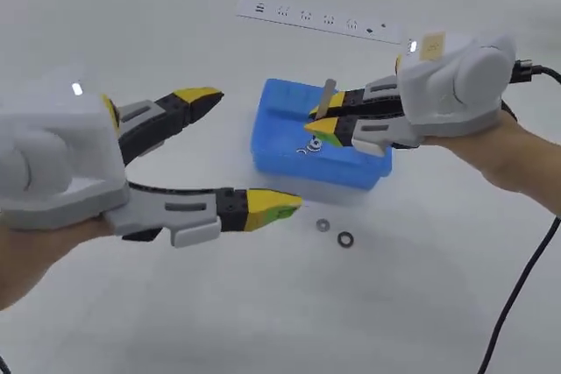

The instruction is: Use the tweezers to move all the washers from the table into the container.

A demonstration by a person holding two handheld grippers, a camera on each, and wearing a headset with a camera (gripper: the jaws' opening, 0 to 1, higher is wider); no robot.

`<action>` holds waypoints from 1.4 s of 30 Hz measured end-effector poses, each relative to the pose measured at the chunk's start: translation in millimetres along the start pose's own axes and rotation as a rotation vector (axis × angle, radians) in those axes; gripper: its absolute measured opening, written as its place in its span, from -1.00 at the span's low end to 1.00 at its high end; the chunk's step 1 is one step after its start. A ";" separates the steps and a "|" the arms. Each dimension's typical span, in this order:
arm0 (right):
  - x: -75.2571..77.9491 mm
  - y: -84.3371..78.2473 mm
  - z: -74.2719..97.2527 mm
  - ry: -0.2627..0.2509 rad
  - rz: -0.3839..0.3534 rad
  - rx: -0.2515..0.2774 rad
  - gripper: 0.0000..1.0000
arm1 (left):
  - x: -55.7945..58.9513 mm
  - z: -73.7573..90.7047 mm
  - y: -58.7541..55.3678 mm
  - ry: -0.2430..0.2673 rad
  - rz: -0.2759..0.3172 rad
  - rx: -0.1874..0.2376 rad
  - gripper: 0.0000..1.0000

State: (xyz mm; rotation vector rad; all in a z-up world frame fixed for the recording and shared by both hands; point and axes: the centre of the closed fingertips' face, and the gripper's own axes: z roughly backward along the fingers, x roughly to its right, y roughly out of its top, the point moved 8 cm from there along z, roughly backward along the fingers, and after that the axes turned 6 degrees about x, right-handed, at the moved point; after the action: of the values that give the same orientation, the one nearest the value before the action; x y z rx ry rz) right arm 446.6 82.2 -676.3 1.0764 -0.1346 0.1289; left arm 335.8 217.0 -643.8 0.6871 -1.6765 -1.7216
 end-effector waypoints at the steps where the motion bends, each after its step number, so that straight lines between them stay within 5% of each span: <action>1: -0.7 -0.7 0.0 0.005 0.002 -0.005 -0.85 | -4.5 -6.2 2.3 -0.001 -0.011 0.003 0.82; 5: -2.6 -2.8 -1.1 0.015 0.001 -0.016 -0.85 | -16.4 -28.0 7.5 -0.023 -0.034 0.006 0.67; 11: -4.1 -3.4 -2.0 0.017 0.001 -0.018 -0.85 | -16.8 -56.2 11.0 -0.121 -0.114 -0.022 0.55; 14: -4.1 -3.2 -1.7 0.018 0.000 -0.017 -0.85 | -14.7 -63.7 13.7 -0.173 -0.120 -0.018 0.27; 16: -4.0 -3.0 -1.4 0.018 0.000 -0.017 -0.85 | -9.3 -67.2 16.9 -0.250 -0.084 0.001 -0.10; 18: -4.2 -2.4 -1.0 0.018 -0.001 -0.013 -0.85 | -9.5 -69.5 19.5 -0.268 -0.070 0.008 -0.40; 42: -10.3 2.8 -0.1 0.049 -0.010 0.010 -0.85 | -14.7 -76.0 23.0 -0.397 -0.176 -0.024 -0.87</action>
State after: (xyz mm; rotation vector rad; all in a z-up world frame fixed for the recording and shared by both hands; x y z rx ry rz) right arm 436.0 83.1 -675.7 1.0828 -0.0845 0.1467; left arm 403.9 177.5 -625.9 0.5167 -1.8986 -2.1066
